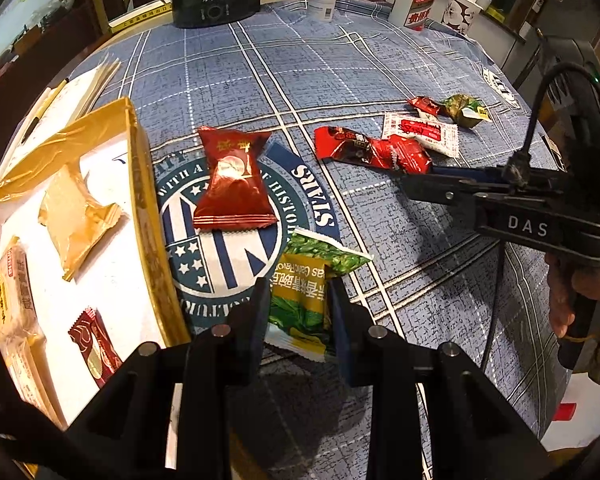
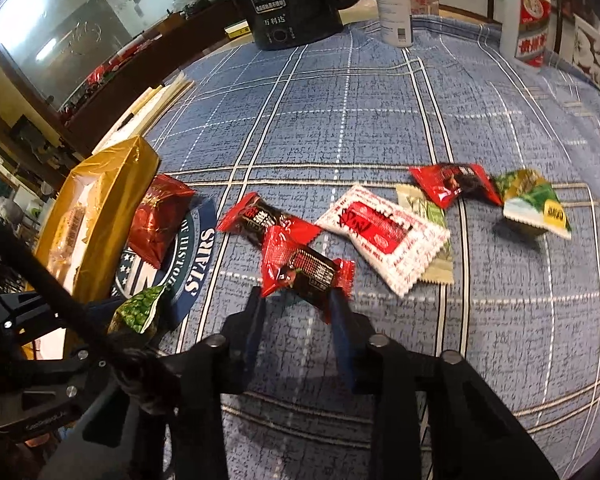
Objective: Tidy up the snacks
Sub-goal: 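Grasp the green pea snack pack with the left tool while the right tool grasps a red-black candy, then carry the green pack and red candy over the cardboard tray with both tools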
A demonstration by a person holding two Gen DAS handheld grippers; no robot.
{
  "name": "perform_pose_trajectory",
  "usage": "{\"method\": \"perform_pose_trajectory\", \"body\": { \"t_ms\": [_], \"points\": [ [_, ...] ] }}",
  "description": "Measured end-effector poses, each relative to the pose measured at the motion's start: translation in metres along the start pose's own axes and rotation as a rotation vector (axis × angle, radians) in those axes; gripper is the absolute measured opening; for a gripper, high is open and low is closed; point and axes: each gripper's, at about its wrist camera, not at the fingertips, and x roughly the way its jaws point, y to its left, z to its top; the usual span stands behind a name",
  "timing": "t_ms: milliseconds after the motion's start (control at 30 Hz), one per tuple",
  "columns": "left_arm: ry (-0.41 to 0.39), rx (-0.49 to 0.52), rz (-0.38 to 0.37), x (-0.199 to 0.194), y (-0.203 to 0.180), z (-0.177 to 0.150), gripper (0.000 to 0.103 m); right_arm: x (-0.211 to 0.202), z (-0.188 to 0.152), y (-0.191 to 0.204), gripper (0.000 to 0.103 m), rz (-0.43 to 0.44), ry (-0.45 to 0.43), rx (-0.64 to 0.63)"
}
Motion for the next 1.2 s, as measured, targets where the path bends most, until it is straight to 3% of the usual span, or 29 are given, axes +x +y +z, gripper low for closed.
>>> {"method": "perform_pose_trajectory", "body": {
  "t_ms": [67, 100, 133, 200, 367, 400, 433, 500, 800, 867, 933, 1100, 1200],
  "points": [
    [-0.003, 0.003, -0.003, -0.001, -0.001, -0.001, 0.031, -0.003, -0.004, -0.001, 0.024, 0.010, -0.002, 0.008],
    [-0.004, 0.002, -0.007, -0.001, -0.001, -0.002, 0.031, -0.004, -0.005, -0.001, 0.007, 0.011, -0.002, 0.008],
    [-0.003, 0.003, -0.011, -0.002, -0.001, -0.002, 0.031, -0.004, -0.008, -0.002, 0.003, 0.022, 0.011, 0.011],
    [-0.003, 0.006, -0.014, -0.002, -0.002, -0.002, 0.031, -0.003, -0.011, -0.001, 0.003, 0.033, 0.017, 0.014],
    [-0.004, 0.012, -0.018, -0.004, -0.004, -0.002, 0.026, -0.011, -0.017, -0.002, 0.008, 0.040, 0.005, 0.022],
    [-0.004, 0.012, -0.019, -0.004, -0.004, -0.001, 0.026, -0.012, -0.016, -0.002, 0.019, 0.041, 0.001, 0.024],
    [-0.004, 0.010, -0.018, -0.004, -0.005, -0.001, 0.026, -0.014, -0.014, -0.003, 0.035, 0.052, -0.004, 0.031],
    [-0.005, 0.005, -0.016, -0.004, -0.004, -0.001, 0.026, -0.016, -0.010, -0.003, 0.047, 0.042, -0.018, 0.038],
    [0.005, -0.020, -0.014, -0.002, 0.000, 0.002, 0.026, 0.014, 0.016, 0.014, 0.047, -0.014, 0.013, -0.008],
    [0.009, -0.024, -0.014, -0.001, 0.000, 0.002, 0.026, 0.016, 0.016, 0.016, 0.043, -0.033, 0.004, -0.022],
    [0.013, -0.021, -0.014, 0.000, 0.002, 0.003, 0.027, 0.016, 0.016, 0.018, 0.026, -0.046, 0.003, -0.033],
    [0.038, -0.013, -0.004, 0.007, 0.002, 0.003, 0.034, 0.011, 0.008, 0.015, 0.026, -0.035, 0.002, -0.031],
    [0.030, -0.005, -0.002, 0.007, 0.000, 0.002, 0.032, 0.003, 0.004, 0.011, 0.026, -0.029, -0.008, -0.014]
  ]
}}
